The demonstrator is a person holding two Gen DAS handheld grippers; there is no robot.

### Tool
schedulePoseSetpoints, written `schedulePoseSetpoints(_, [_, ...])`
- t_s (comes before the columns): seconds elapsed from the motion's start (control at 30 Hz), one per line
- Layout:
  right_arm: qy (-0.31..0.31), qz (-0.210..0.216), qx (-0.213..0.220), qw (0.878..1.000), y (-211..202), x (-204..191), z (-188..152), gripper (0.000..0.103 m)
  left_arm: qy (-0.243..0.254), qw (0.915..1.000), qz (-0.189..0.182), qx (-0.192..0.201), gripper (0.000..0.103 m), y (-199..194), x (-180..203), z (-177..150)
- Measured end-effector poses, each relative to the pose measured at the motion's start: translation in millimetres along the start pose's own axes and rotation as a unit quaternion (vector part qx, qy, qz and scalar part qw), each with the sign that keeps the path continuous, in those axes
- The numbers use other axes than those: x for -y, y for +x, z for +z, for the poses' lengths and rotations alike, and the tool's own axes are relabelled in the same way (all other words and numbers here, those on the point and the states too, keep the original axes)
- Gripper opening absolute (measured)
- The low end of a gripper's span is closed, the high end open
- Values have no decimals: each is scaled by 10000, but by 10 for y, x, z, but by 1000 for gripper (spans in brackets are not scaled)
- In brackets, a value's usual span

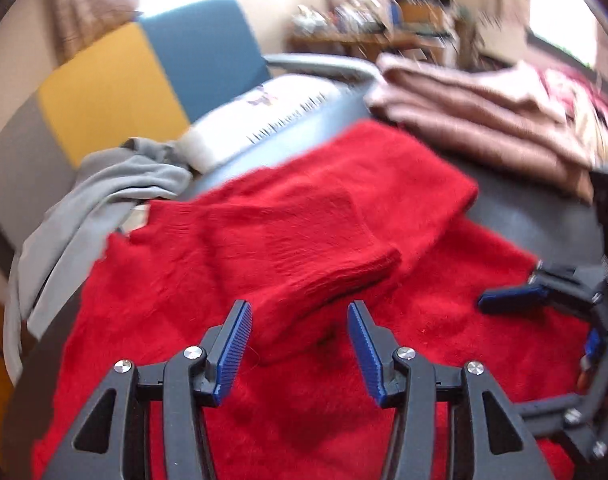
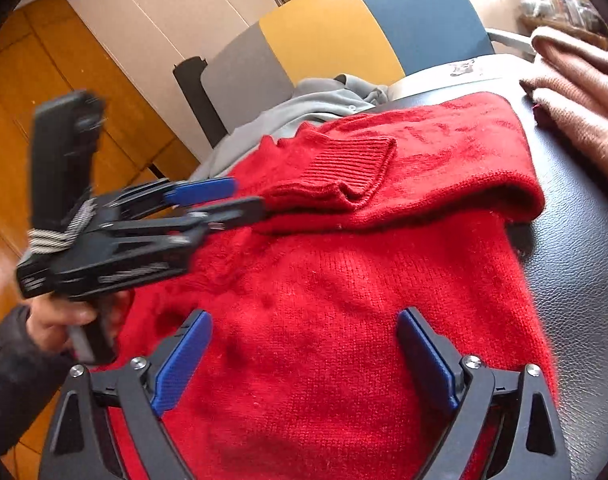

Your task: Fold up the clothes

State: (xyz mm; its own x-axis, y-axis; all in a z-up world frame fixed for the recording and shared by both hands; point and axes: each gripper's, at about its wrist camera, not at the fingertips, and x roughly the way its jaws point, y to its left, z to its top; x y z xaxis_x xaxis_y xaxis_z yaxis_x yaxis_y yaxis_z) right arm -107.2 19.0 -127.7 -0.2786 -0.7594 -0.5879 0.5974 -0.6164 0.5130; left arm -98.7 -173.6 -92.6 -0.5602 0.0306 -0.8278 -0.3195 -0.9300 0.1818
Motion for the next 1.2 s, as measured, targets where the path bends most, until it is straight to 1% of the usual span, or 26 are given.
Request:
schedulePoseSetpoints(0.1, [-74, 43, -12, 10000, 30, -3, 27, 97, 308, 9990, 138, -297, 51, 172, 91, 52])
schedulePoseSetpoints(0.17, [-116, 41, -15, 9999, 41, -17, 34, 97, 236, 9989, 116, -387, 51, 240, 61, 87])
schedulePoseSetpoints(0.3, [-137, 16, 1, 9999, 44, -35, 16, 97, 23, 9992, 98, -380, 51, 282, 6, 125])
schedulePoseSetpoints(0.37, [-160, -12, 1, 9999, 55, -49, 9, 97, -194, 9991, 15, -383, 51, 286, -49, 128])
schedulePoseSetpoints(0.43, [-182, -40, 0, 9998, 52, -59, 2, 97, -621, 9976, -152, -263, 33, 240, -149, 128])
schedulePoseSetpoints(0.47, [-174, -55, 10, 9998, 61, -72, -7, 98, -900, 9954, -265, -174, 21, 206, -218, 127])
schedulePoseSetpoints(0.5, [-175, -69, 14, 9998, 61, -81, -13, 98, -1251, 9912, -419, -97, 14, 179, -326, 128])
schedulePoseSetpoints(0.53, [-177, -82, 17, 9998, 62, -88, -18, 98, -1601, 9854, -573, -20, 12, 152, -434, 129])
schedulePoseSetpoints(0.6, [-191, -113, 18, 9998, 67, -98, -22, 98, -2285, 9695, -877, 145, 9, 93, -649, 129])
schedulePoseSetpoints(0.67, [-205, -134, 16, 9997, 74, -101, -22, 98, -2767, 9538, -1106, 393, 8, -11, -825, 124])
schedulePoseSetpoints(0.73, [-210, -142, 17, 9997, 76, -97, -19, 98, -3293, 9313, -1335, 803, 7, -190, -1047, 97])
schedulePoseSetpoints(0.77, [-211, -145, 18, 9997, 76, -95, -18, 98, -3588, 9156, -1466, 1067, 7, -308, -1193, 69])
schedulePoseSetpoints(0.8, [-211, -147, 20, 9997, 73, -93, -16, 98, -3788, 9037, -1556, 1248, 7, -390, -1309, 45])
schedulePoseSetpoints(0.87, [-212, -152, 23, 9997, 81, -84, -9, 98, -4110, 8826, -1668, 1558, 7, -554, -1521, -59])
schedulePoseSetpoints(0.9, [-217, -155, 19, 9996, 91, -74, -3, 98, -4174, 8789, -1644, 1623, 7, -594, -1585, -98])
schedulePoseSetpoints(0.97, [-229, -161, 15, 9996, 90, -65, -4, 98, -4274, 8747, -1568, 1662, 7, -646, -1683, -193])
schedulePoseSetpoints(1.0, [-239, -163, 15, 9996, 83, -62, -14, 99, -4382, 8692, -1569, 1669, 6, -655, -1725, -278])
schedulePoseSetpoints(1.1, [-251, -159, 14, 9996, 77, -41, -20, 99, -4776, 8468, -1492, 1802, 6, -721, -1792, -659])
schedulePoseSetpoints(1.17, [-254, -160, 16, 9995, 78, -33, -16, 99, -5105, 8272, -1455, 1843, 6, -707, -1841, -954])
schedulePoseSetpoints(1.2, [-262, -162, 10, 9995, 76, -31, -15, 99, -5255, 8190, -1421, 1814, 6, -681, -1864, -1101])
